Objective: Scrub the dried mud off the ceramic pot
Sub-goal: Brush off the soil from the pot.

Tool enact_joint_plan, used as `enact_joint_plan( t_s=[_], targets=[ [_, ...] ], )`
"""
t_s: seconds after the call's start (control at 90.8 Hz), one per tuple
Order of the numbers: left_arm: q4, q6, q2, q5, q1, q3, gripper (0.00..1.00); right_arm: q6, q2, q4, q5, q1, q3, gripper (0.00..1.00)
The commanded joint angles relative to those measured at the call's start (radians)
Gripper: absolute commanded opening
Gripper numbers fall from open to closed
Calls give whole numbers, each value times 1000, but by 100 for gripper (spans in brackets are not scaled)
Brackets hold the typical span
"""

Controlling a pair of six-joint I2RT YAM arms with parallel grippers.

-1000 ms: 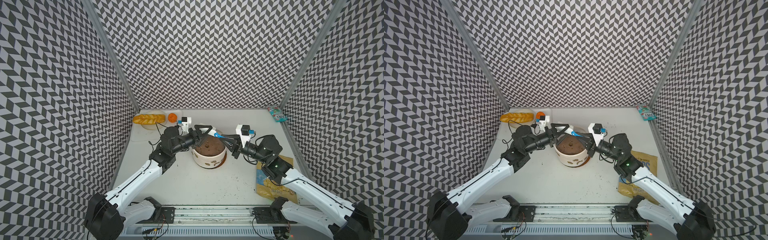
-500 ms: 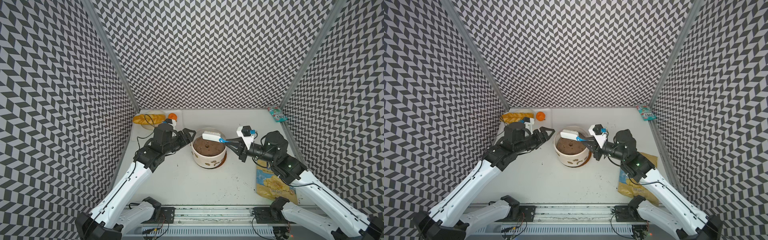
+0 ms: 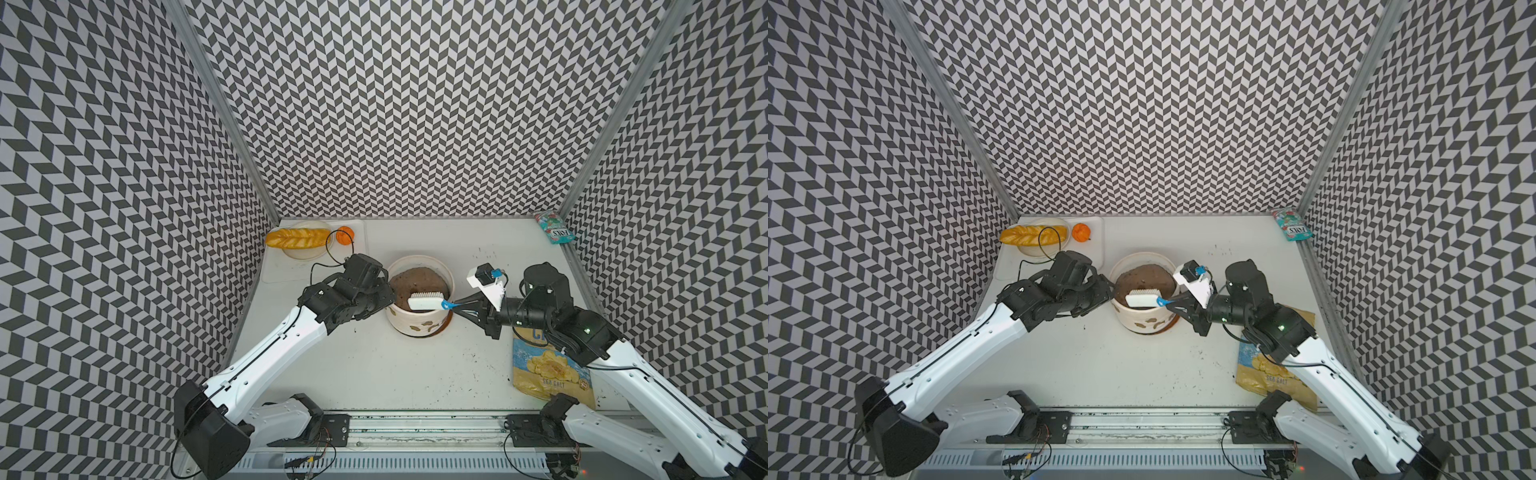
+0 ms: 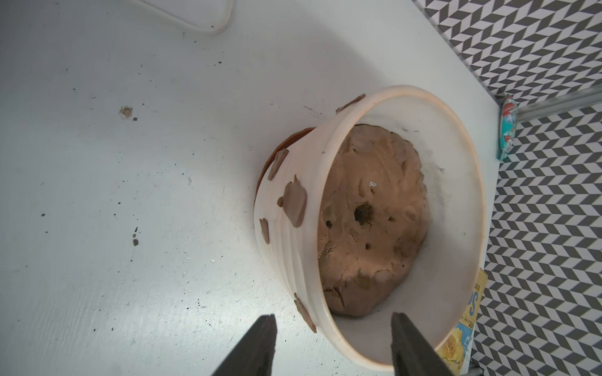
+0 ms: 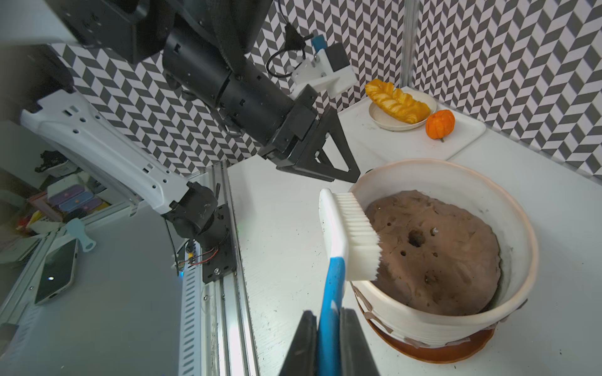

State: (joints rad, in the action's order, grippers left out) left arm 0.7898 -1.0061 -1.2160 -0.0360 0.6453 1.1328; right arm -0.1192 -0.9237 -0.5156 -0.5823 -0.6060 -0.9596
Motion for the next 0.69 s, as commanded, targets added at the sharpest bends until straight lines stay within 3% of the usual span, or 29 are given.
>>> enact_joint_plan(
  t_s=[0.0, 0.463, 0.683],
  targets=[
    [39, -10, -31, -33, 8, 43, 53, -19, 26, -10, -42, -8, -15, 0],
    [129, 8, -173, -72, 38, 156, 31, 55, 75, 83, -81, -60, 120, 0],
    [151, 37, -220, -84, 39, 175, 27, 61, 56, 127, -72, -101, 152, 0]
  ],
)
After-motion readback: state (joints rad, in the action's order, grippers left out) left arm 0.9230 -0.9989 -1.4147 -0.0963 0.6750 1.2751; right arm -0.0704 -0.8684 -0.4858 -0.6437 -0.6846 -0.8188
